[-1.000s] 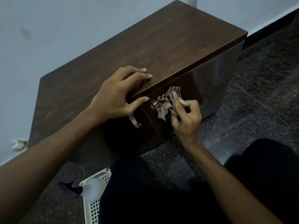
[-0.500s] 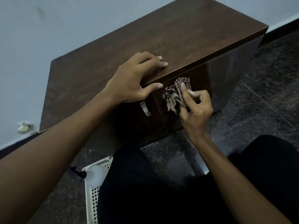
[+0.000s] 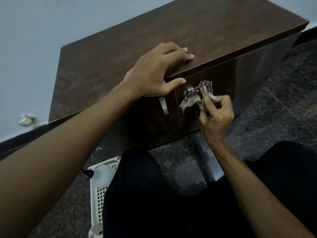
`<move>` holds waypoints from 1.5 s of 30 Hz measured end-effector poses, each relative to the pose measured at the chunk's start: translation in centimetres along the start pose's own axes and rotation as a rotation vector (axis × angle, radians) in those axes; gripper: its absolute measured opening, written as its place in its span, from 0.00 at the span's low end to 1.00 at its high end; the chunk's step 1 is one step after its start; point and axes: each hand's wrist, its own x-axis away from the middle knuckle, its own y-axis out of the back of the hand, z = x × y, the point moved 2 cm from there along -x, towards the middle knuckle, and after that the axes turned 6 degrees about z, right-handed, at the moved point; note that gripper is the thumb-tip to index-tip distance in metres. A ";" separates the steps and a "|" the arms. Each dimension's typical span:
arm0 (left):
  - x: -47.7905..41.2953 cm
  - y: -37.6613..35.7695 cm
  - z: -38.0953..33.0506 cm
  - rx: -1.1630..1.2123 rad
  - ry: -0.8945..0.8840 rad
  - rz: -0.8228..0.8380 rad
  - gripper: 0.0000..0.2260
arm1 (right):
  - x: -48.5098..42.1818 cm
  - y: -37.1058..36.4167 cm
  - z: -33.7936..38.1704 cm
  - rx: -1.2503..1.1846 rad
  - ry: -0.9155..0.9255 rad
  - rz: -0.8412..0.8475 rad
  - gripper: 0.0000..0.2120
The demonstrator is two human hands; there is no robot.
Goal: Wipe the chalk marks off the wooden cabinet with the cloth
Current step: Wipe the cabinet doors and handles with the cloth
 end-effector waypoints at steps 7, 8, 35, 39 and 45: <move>0.0 -0.1 0.1 -0.011 0.005 0.006 0.25 | -1.1 0.5 1.0 0.009 0.025 -0.038 0.20; 0.0 -0.1 0.1 -0.012 0.001 0.011 0.25 | -1.3 0.4 0.9 0.017 0.031 -0.039 0.20; -0.2 0.1 0.2 0.000 0.008 0.003 0.25 | 0.1 1.6 1.2 0.002 0.034 -0.008 0.20; -0.1 -0.1 0.3 0.013 0.006 0.001 0.25 | 1.6 1.8 1.1 -0.050 0.002 -0.071 0.19; 0.0 0.1 0.1 -0.011 0.014 0.007 0.25 | 2.9 2.2 1.1 -0.144 -0.038 -0.071 0.22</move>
